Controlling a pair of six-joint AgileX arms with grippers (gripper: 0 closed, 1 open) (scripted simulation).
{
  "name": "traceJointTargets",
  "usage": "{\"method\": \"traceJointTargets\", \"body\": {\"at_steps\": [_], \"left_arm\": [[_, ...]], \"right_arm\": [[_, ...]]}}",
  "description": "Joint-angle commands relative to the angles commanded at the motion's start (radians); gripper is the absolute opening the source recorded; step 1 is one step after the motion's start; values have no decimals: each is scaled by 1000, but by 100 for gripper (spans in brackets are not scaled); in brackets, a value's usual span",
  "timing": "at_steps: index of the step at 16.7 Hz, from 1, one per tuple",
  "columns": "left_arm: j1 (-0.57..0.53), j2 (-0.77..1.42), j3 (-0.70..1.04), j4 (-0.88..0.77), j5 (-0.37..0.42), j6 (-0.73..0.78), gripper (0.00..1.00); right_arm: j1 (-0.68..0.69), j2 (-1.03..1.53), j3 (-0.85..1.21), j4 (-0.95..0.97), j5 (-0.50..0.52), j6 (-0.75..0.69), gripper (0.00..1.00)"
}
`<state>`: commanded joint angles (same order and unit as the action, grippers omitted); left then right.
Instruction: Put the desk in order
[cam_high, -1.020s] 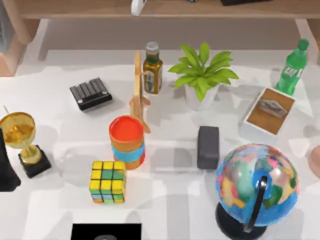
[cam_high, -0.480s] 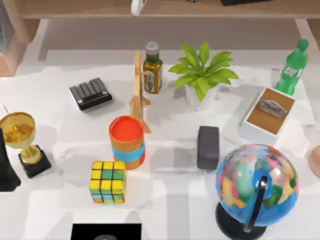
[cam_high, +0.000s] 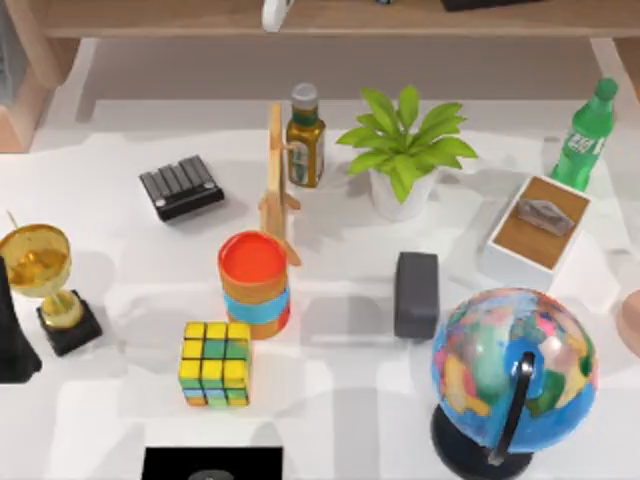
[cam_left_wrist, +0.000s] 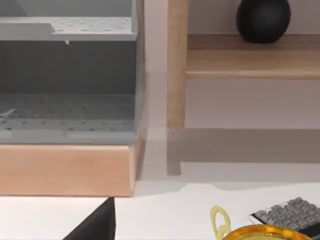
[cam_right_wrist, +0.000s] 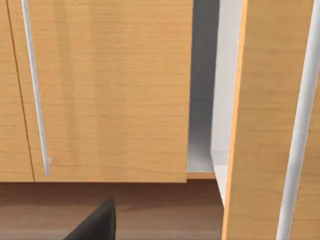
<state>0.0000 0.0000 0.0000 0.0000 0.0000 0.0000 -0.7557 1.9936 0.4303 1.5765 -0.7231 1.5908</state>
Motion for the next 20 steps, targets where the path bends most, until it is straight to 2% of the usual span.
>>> {"method": "traceJointTargets", "body": {"at_steps": [6,11,15,20], "left_arm": [[0,0,0,0,0,0,100],[0,0,0,0,0,0,100],[0,0,0,0,0,0,100],[0,0,0,0,0,0,100]], "right_arm": [[0,0,6,-4,3,-1,100],[57,28,75,-49,57,-1,100],[59,29,78,-51,60,-1,100],[59,29,78,-51,60,-1,62]]}}
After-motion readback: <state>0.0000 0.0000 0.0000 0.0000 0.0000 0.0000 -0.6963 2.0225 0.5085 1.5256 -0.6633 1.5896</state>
